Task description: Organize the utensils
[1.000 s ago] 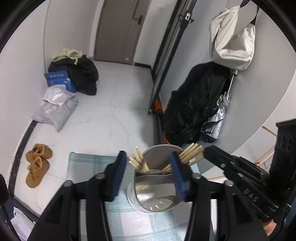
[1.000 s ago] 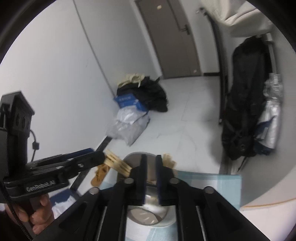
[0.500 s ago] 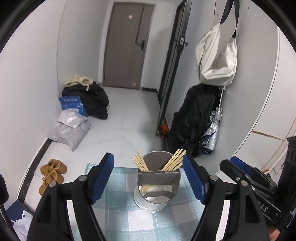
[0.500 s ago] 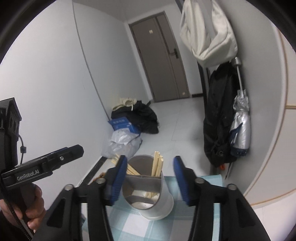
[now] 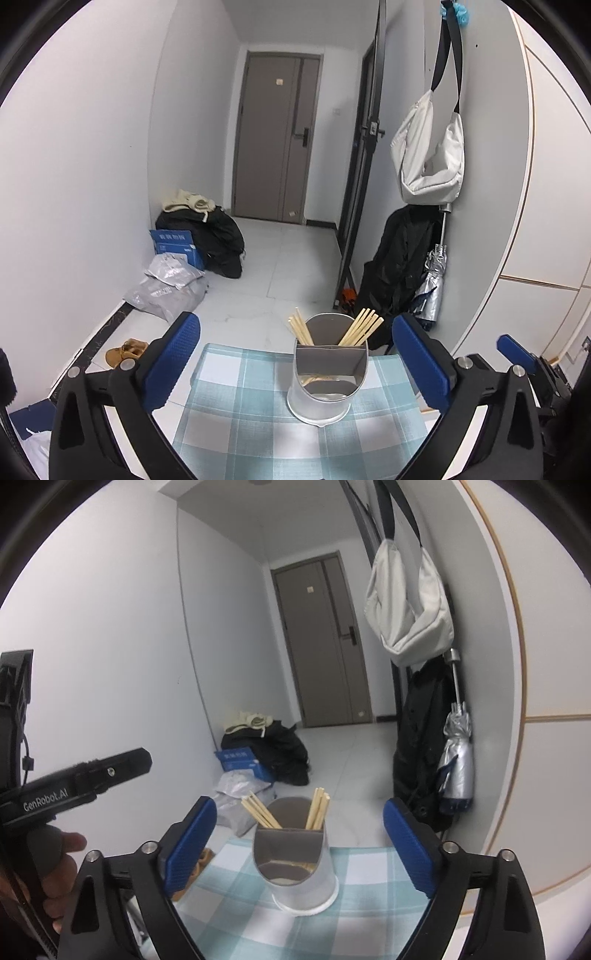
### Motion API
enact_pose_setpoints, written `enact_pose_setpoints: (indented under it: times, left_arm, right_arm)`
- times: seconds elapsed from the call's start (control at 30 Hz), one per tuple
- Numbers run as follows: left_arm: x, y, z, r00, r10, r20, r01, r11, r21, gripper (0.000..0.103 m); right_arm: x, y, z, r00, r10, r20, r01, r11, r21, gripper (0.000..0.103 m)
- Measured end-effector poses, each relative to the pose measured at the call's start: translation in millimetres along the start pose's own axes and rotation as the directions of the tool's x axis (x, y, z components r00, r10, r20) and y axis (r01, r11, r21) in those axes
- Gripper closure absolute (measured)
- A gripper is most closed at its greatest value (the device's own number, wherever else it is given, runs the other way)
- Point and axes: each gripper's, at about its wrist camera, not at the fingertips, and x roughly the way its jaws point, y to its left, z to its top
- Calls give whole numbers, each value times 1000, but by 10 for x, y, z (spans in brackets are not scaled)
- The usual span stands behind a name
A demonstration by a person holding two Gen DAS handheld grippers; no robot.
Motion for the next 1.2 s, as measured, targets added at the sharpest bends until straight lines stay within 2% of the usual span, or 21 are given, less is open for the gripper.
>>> enact_pose_setpoints:
  times: [0.17, 0.4, 0.57, 0.77, 0.97, 1.2]
  left_arm:
    - [-12, 10, -186, 1000, 19, 11, -20, 999, 37, 1]
    - [50, 83, -436, 999, 41, 23, -41, 999, 30, 1]
    - [145, 56, -566, 998, 65, 26, -67, 994, 92, 1]
    - [297, 140, -673, 998, 65, -20, -64, 997, 52, 1]
    - [275, 125, -705, 997, 80, -5, -80, 994, 71, 1]
    - [335, 196, -719, 996, 78, -34, -77, 996, 33, 1]
  right_arm:
    - [-104, 37, -198, 999, -21, 29, 22, 999, -33, 0]
    - [-99, 26, -426, 998, -57, 34, 58, 998, -39, 0]
    - [-67, -5, -533, 997, -72, 31, 73, 997, -38, 0]
    - [-25, -22, -638, 996, -89, 30, 90, 995, -32, 0]
    - [17, -41, -707, 995, -95, 3, 95, 995, -15, 0]
    - [19, -39, -745, 995, -99, -4, 99, 995, -18, 0]
